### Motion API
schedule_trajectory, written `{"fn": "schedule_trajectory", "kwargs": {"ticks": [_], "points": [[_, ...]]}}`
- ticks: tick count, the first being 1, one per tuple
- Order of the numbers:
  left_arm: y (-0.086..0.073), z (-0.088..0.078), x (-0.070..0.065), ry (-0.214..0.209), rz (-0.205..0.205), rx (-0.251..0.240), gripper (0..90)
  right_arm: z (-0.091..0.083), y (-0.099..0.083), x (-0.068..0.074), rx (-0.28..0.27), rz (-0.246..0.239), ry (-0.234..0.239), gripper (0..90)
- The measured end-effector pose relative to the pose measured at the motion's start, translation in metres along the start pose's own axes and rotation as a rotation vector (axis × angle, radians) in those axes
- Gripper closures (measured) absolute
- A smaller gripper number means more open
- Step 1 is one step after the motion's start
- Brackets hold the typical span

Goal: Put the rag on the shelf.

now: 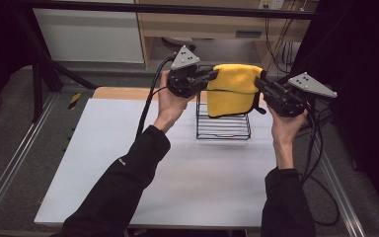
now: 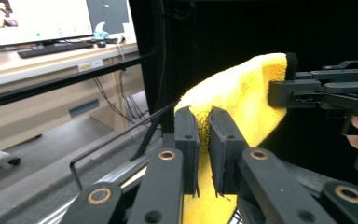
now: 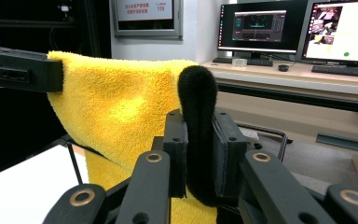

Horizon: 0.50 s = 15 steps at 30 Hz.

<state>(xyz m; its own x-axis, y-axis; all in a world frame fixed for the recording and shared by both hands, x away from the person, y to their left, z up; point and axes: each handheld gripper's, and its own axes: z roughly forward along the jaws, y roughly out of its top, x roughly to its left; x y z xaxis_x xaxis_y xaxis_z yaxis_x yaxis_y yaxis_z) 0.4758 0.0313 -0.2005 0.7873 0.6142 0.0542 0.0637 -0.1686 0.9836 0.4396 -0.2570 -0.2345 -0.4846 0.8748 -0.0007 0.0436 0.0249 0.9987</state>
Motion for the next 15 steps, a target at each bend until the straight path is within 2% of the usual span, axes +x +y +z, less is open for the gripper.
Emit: {"fn": "schedule_trajectory", "kwargs": {"ticks": [5, 7, 10, 15], "points": [[0.004, 0.002, 0.003, 0.016, -0.006, -0.018, 82.7, 0.005, 0.004, -0.001, -0.006, -0.005, -0.016, 78.3], [0.008, 0.003, 0.005, 0.014, -0.027, -0.034, 82.9, 0.009, 0.007, -0.002, -0.006, -0.005, -0.028, 78.4], [0.012, 0.004, 0.006, 0.027, -0.021, -0.033, 83.1, 0.014, 0.014, -0.003, -0.01, -0.005, -0.044, 78.6], [0.015, -0.001, 0.008, 0.011, -0.034, -0.062, 83.1, 0.015, 0.017, -0.002, -0.04, -0.026, -0.041, 78.5]]}}
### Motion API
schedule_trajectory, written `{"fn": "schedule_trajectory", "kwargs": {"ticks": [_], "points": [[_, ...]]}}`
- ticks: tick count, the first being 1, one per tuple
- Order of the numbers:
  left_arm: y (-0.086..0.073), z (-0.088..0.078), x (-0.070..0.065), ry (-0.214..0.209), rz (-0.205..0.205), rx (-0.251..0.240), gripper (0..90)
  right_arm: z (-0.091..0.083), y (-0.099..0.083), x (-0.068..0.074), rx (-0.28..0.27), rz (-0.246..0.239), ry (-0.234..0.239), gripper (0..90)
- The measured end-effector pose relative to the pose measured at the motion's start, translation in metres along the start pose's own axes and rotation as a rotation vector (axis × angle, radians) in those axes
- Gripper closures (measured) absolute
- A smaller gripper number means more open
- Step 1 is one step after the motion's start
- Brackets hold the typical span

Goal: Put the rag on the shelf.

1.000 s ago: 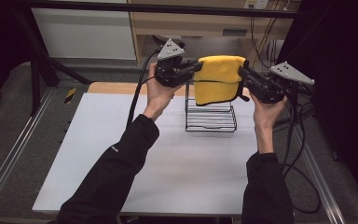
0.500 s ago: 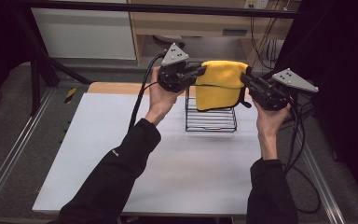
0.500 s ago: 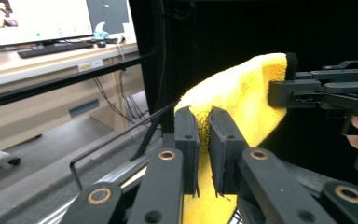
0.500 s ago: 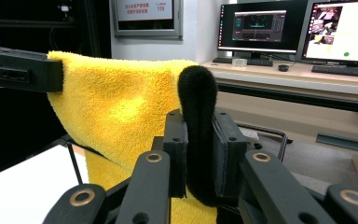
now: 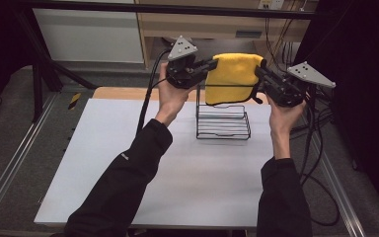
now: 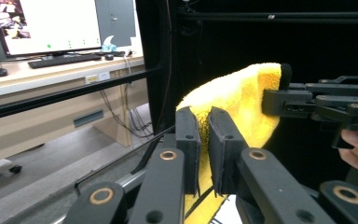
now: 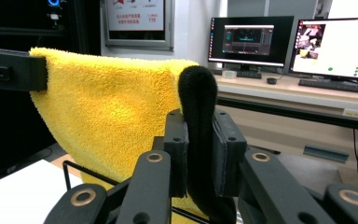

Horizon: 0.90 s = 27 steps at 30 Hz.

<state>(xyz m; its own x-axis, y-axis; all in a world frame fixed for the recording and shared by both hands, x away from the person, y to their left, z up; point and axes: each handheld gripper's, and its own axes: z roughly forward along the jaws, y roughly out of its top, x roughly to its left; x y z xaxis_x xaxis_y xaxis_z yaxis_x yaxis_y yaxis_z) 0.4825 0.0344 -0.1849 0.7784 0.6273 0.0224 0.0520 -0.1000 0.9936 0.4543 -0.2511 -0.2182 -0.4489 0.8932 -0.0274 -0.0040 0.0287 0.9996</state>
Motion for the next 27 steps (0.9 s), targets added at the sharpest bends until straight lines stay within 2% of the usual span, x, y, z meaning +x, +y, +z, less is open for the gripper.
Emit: {"fn": "schedule_trajectory", "kwargs": {"ticks": [4, 11, 16, 27], "points": [[-0.004, -0.003, -0.004, -0.019, 0.017, 0.02, 82.8, -0.005, -0.002, 0.002, 0.004, -0.006, 0.006, 78.3], [-0.017, -0.01, -0.012, -0.061, 0.026, 0.039, 82.4, -0.017, -0.018, 0.004, 0.001, -0.007, 0.032, 78.0], [-0.028, -0.008, -0.018, -0.054, 0.049, 0.074, 82.0, -0.02, -0.026, 0.006, 0.027, -0.002, 0.033, 77.6], [-0.053, -0.004, -0.016, -0.06, 0.006, 0.173, 81.2, -0.024, -0.041, 0.002, 0.129, 0.024, 0.094, 74.8]]}}
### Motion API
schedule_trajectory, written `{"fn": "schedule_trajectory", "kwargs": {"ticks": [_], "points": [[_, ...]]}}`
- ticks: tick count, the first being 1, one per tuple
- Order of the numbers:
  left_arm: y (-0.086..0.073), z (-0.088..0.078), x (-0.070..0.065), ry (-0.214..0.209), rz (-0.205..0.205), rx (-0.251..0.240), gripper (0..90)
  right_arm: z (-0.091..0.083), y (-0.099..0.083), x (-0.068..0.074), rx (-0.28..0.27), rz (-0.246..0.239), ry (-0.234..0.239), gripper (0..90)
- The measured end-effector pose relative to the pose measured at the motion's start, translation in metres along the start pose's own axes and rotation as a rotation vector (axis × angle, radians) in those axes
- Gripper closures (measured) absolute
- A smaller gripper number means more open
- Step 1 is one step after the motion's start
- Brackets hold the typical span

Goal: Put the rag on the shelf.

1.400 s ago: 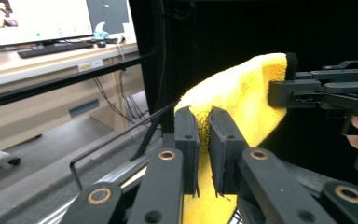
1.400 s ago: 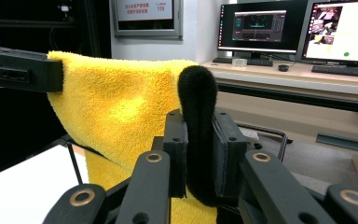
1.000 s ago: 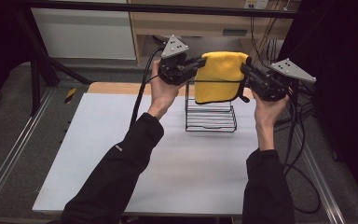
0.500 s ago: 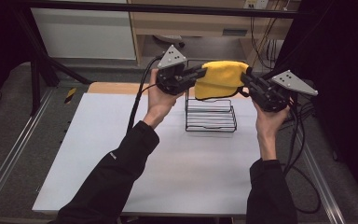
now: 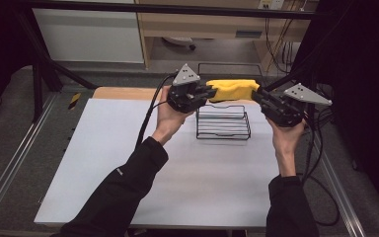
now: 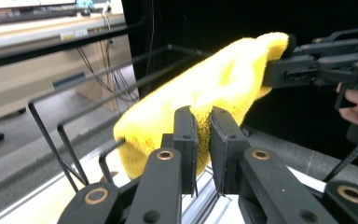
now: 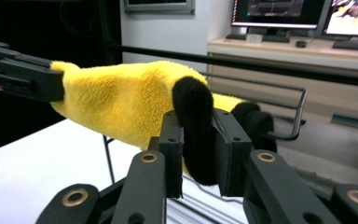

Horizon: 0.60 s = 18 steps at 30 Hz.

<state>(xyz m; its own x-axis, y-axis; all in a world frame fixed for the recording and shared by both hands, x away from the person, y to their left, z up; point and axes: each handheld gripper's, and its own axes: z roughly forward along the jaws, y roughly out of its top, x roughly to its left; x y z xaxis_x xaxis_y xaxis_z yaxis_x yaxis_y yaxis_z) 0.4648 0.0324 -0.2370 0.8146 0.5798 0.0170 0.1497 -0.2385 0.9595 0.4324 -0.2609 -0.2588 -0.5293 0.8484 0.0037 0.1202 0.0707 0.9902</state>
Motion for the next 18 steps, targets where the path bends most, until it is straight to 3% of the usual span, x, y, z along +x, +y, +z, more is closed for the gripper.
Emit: {"fn": "schedule_trajectory", "kwargs": {"ticks": [5, 8, 13, 18], "points": [[-0.009, 0.003, 0.0, 0.004, -0.003, 0.02, 81.5, -0.004, 0.0, 0.0, 0.038, 0.014, 0.035, 66.6], [-0.013, 0.006, 0.0, 0.01, -0.001, 0.03, 81.6, -0.008, 0.003, 0.001, 0.09, 0.015, 0.049, 60.8], [-0.017, 0.008, -0.002, 0.02, 0.025, 0.04, 81.5, -0.014, 0.005, 0.003, 0.136, -0.006, 0.044, 60.0], [-0.019, 0.009, -0.003, 0.025, 0.038, 0.046, 80.9, -0.019, 0.003, 0.005, 0.149, 0.019, 0.066, 56.6]]}}
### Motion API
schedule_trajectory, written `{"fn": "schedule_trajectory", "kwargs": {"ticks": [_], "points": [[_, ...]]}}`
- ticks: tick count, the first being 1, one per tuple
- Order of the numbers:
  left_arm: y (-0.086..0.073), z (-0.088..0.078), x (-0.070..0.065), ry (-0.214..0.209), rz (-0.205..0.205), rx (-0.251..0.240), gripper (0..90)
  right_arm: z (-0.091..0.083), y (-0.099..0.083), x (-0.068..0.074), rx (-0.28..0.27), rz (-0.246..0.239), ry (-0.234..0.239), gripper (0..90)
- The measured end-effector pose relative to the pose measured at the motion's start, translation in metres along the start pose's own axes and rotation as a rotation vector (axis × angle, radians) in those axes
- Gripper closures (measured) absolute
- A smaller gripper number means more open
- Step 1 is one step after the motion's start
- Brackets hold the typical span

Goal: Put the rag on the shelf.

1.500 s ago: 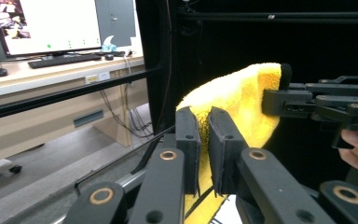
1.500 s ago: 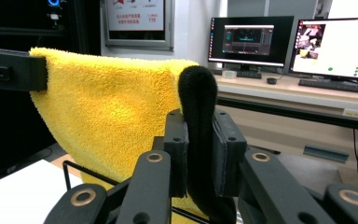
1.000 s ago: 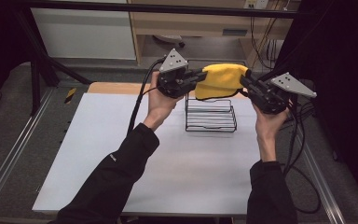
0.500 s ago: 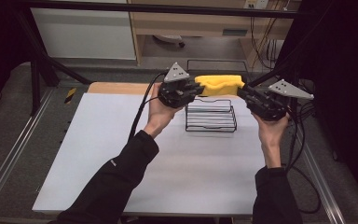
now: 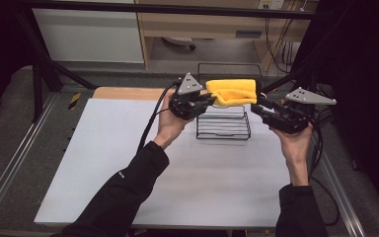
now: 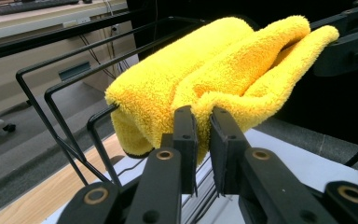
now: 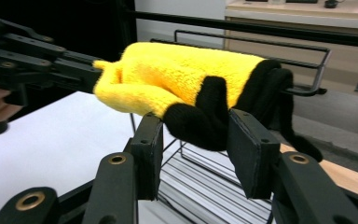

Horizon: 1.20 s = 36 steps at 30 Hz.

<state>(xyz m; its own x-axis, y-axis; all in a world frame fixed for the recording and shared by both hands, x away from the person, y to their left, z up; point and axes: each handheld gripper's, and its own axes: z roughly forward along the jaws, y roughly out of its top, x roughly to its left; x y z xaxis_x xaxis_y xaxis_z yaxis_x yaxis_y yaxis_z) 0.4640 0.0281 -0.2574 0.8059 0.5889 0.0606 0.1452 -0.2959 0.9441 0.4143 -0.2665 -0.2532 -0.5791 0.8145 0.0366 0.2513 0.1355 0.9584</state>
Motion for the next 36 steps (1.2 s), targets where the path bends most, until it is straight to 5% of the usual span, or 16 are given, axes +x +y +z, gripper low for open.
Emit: {"fn": "schedule_trajectory", "kwargs": {"ticks": [7, 13, 17, 27, 36], "points": [[-0.004, 0.005, -0.003, 0.005, 0.018, 0.021, 80.4, -0.011, 0.005, 0.007, -0.061, 0.017, 0.035, 52.9], [-0.007, 0.007, -0.004, 0.009, 0.019, 0.019, 80.2, 0.013, 0.001, 0.004, 0.025, 0.053, 0.017, 81.1], [-0.01, 0.005, -0.002, -0.023, -0.006, 0.046, 72.0, 0.027, -0.013, 0.001, 0.067, 0.069, -0.003, 87.1], [-0.029, 0.001, 0.009, -0.039, -0.085, 0.092, 56.8, 0.043, -0.036, -0.007, 0.085, 0.09, -0.025, 86.4], [-0.049, -0.02, 0.024, -0.024, -0.118, 0.138, 35.3, 0.036, -0.031, 0.003, 0.045, 0.075, 0.027, 71.5]]}}
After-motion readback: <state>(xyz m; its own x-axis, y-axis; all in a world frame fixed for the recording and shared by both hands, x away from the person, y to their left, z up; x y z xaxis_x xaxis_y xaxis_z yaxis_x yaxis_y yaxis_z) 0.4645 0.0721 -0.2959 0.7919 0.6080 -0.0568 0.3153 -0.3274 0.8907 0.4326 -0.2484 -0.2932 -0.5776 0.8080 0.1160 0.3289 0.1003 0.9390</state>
